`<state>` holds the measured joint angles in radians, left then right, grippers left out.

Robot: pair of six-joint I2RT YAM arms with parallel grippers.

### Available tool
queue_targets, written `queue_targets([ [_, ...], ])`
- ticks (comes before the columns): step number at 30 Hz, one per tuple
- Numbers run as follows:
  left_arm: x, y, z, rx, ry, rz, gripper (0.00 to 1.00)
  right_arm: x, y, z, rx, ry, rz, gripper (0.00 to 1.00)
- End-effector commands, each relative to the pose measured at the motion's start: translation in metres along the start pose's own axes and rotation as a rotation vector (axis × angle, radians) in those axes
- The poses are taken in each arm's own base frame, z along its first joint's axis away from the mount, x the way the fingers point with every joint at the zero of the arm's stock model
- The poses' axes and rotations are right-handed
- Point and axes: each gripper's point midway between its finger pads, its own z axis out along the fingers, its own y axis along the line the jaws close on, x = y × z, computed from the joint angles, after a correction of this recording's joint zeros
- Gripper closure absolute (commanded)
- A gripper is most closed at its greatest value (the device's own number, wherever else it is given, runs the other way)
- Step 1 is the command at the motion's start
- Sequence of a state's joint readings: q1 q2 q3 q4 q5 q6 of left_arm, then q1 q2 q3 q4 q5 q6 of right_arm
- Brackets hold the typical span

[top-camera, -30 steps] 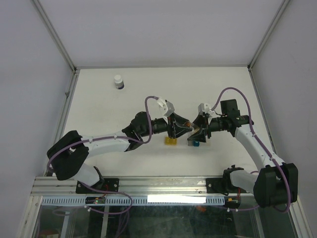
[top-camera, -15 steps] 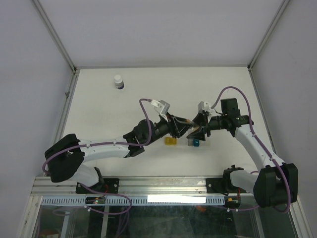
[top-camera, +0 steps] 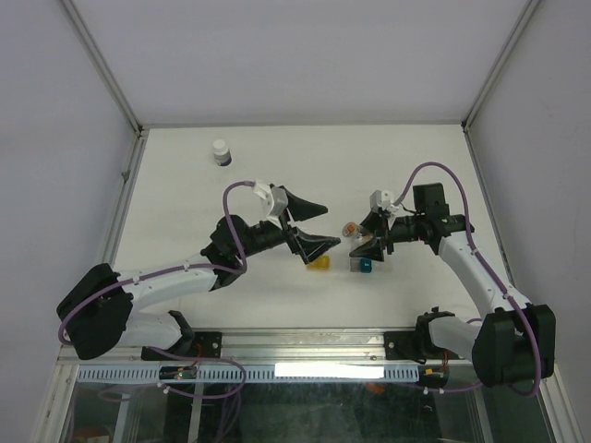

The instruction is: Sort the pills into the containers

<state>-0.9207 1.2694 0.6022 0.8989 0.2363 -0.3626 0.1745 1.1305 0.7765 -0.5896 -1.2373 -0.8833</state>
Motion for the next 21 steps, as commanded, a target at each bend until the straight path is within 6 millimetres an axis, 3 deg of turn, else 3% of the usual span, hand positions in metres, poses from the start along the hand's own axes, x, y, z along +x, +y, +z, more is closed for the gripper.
queue_targets([
  [1,0.029,-0.035,-0.009,0.388,0.152,0.351,0.01,-0.025,0.007,-0.003,-0.04,-0.061,-0.12,1.0],
  [4,0.028,-0.026,-0.002,0.415,0.137,0.486,0.01,-0.024,0.01,-0.003,-0.053,-0.066,-0.134,1.0],
  [8,0.026,-0.02,0.019,0.452,0.158,0.483,0.01,-0.021,0.009,-0.002,-0.052,-0.06,-0.129,1.0],
  [14,0.045,-0.014,0.039,0.499,0.187,0.426,0.02,-0.02,0.009,-0.002,-0.051,-0.058,-0.128,1.0],
  [21,0.053,-0.016,0.04,0.541,0.221,0.397,0.24,-0.021,0.009,-0.002,-0.055,-0.061,-0.129,1.0],
])
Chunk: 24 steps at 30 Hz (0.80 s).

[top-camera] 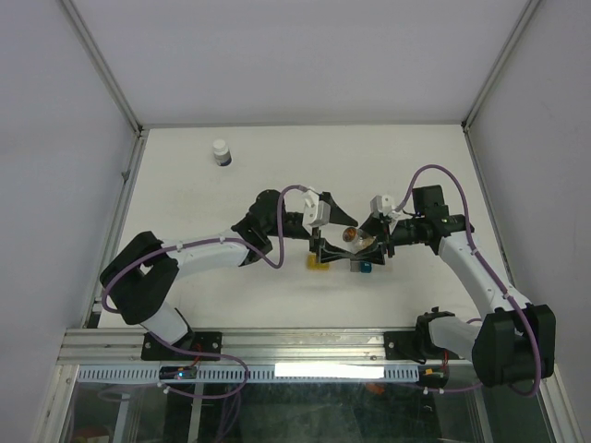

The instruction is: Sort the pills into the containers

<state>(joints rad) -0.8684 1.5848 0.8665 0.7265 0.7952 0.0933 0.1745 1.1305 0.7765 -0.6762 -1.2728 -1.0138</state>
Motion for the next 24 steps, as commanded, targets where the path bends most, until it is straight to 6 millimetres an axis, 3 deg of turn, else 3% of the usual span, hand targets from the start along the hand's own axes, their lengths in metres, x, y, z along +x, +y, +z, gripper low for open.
queue_targets([
  [1,-0.028,0.001,0.004,0.058,-0.055,0.08,0.25,-0.024,-0.002,-0.002,-0.011,-0.049,-0.082,1.0],
  [9,-0.029,0.001,0.005,0.063,-0.056,0.066,0.44,-0.024,-0.002,-0.002,-0.01,-0.047,-0.082,1.0],
  [17,-0.021,0.007,0.004,0.038,-0.022,0.075,0.36,-0.024,-0.002,-0.002,-0.01,-0.047,-0.082,1.0],
  [24,-0.018,0.007,0.006,0.051,-0.018,0.059,0.4,-0.024,-0.002,-0.002,-0.01,-0.046,-0.082,1.0],
])
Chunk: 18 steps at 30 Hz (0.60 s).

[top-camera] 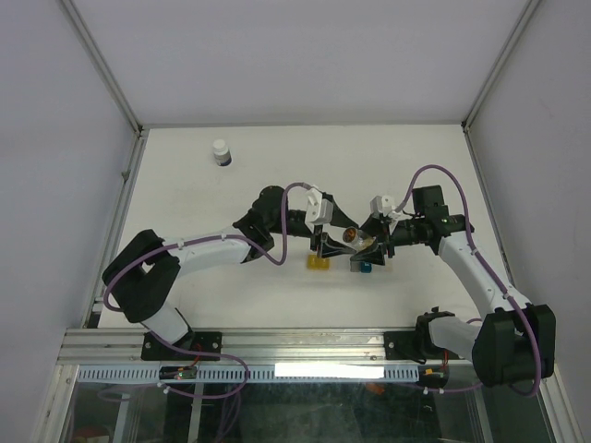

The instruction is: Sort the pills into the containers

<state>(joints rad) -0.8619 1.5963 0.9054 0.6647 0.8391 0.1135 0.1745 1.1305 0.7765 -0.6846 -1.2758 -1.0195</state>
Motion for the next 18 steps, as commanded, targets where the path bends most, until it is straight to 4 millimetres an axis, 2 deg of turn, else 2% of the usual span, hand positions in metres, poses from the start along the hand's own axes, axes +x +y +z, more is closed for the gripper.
queue_targets([
  [1,-0.019,0.007,0.004,0.015,-0.04,0.061,0.41,-0.024,-0.004,-0.002,-0.006,-0.045,-0.083,1.0],
  [4,-0.022,0.003,0.004,0.033,-0.057,0.047,0.48,-0.023,-0.004,-0.002,-0.005,-0.043,-0.082,1.0],
  [7,-0.024,0.002,0.003,0.028,-0.073,0.021,0.72,-0.022,-0.005,-0.002,-0.001,-0.037,-0.083,1.0],
  [10,-0.029,-0.001,0.0,0.014,-0.096,-0.005,0.85,-0.022,-0.006,-0.002,0.004,-0.032,-0.083,1.0],
  [11,-0.03,0.0,-0.001,0.004,-0.1,-0.014,0.96,-0.022,-0.007,-0.003,0.009,-0.028,-0.081,1.0],
  [12,-0.031,0.0,-0.001,-0.009,-0.099,-0.036,1.0,-0.021,-0.009,-0.003,0.014,-0.024,-0.076,1.0],
  [18,-0.039,0.01,-0.008,-0.2,-0.147,-0.286,1.0,-0.017,-0.02,-0.004,0.063,0.008,-0.043,1.0],
])
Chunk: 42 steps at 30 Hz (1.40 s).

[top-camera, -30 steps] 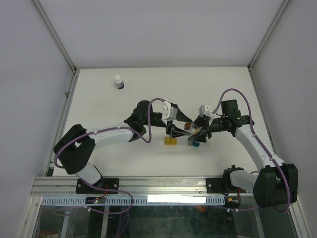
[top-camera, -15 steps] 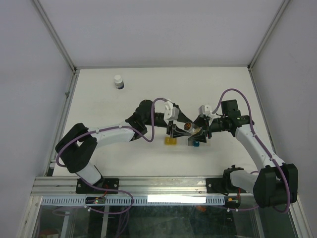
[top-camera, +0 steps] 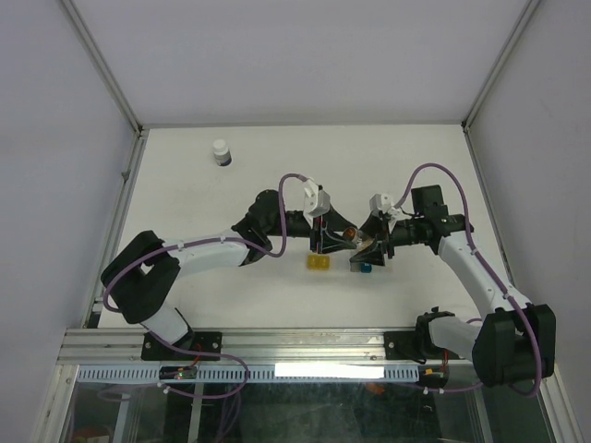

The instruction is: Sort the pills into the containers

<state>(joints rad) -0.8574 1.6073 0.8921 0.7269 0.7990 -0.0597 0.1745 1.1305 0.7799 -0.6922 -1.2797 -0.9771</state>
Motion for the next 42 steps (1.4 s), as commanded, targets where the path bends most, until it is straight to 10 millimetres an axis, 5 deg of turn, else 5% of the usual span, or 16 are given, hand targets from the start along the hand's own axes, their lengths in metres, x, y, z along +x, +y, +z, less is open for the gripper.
queue_targets([
  [1,-0.038,0.004,-0.008,-0.2,-0.148,-0.187,1.0,-0.017,-0.024,-0.005,0.078,0.016,-0.084,1.0],
  [9,-0.041,0.028,-0.033,-0.703,-0.352,-0.503,1.0,-0.013,-0.036,-0.007,0.132,0.045,-0.069,1.0],
  [16,-0.048,0.028,-0.017,-0.743,-0.394,-0.562,1.0,-0.01,-0.038,-0.007,0.143,0.058,-0.067,1.0],
  [23,-0.059,0.029,-0.025,-0.79,-0.463,-0.704,1.0,-0.013,-0.037,-0.007,0.148,0.047,-0.064,1.0],
  [27,-0.068,0.027,-0.03,-0.818,-0.427,-0.721,0.43,-0.018,-0.033,-0.006,0.127,0.023,-0.055,1.0],
  [32,-0.087,0.007,-0.052,-0.749,-0.462,-0.568,0.03,-0.025,-0.026,-0.004,0.096,-0.017,-0.047,1.0],
  [36,-0.097,-0.026,-0.073,-0.594,-0.552,-0.428,0.01,-0.033,-0.019,-0.003,0.064,-0.062,-0.044,1.0],
  [42,-0.077,-0.015,-0.071,-0.64,-0.558,-0.59,0.01,-0.035,-0.017,-0.002,0.056,-0.079,-0.044,1.0],
])
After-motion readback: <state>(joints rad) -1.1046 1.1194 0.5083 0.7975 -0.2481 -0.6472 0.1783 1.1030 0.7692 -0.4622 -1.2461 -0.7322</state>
